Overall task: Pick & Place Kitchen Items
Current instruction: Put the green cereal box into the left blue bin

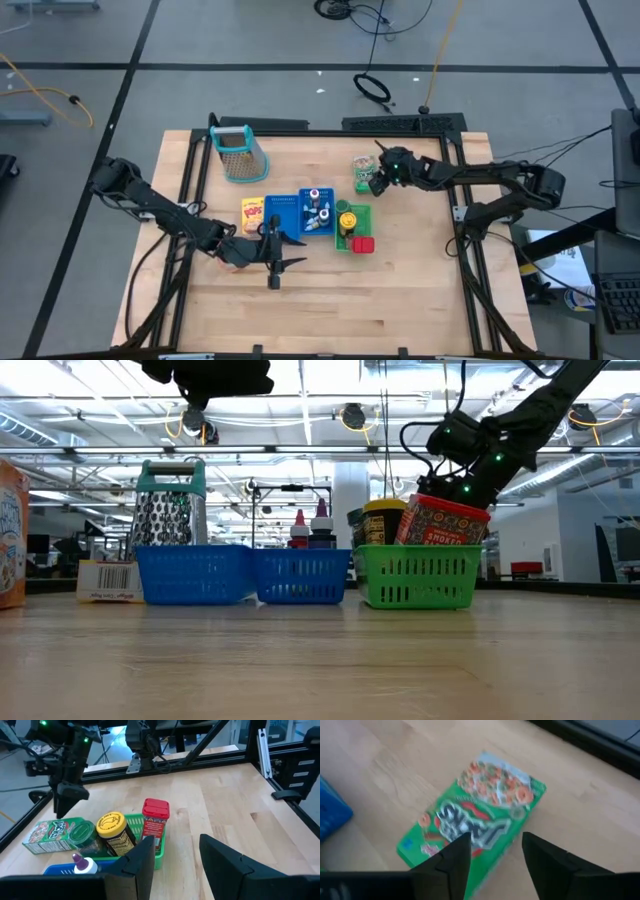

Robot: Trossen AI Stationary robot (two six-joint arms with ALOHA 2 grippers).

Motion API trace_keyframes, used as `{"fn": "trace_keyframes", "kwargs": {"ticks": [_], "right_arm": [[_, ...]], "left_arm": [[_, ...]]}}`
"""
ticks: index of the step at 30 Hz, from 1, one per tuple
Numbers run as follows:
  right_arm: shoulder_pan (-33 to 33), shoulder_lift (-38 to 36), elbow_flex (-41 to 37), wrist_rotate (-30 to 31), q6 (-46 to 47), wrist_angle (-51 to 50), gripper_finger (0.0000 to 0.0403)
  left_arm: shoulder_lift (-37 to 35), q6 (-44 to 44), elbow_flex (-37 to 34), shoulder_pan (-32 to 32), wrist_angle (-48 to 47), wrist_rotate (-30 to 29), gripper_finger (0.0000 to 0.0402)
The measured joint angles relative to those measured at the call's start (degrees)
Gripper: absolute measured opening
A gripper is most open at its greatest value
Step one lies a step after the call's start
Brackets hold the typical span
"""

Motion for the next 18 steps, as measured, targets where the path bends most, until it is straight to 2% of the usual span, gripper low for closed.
{"fn": "trace_keyframes", "kwargs": {"ticks": [18], "right_arm": [[0.00, 0.18, 0.07, 0.13, 1.66, -0.10, 0.0240]], "left_arm": [[0.01, -0.04, 0.00, 0.00, 0.57, 0.04, 0.0159]]}}
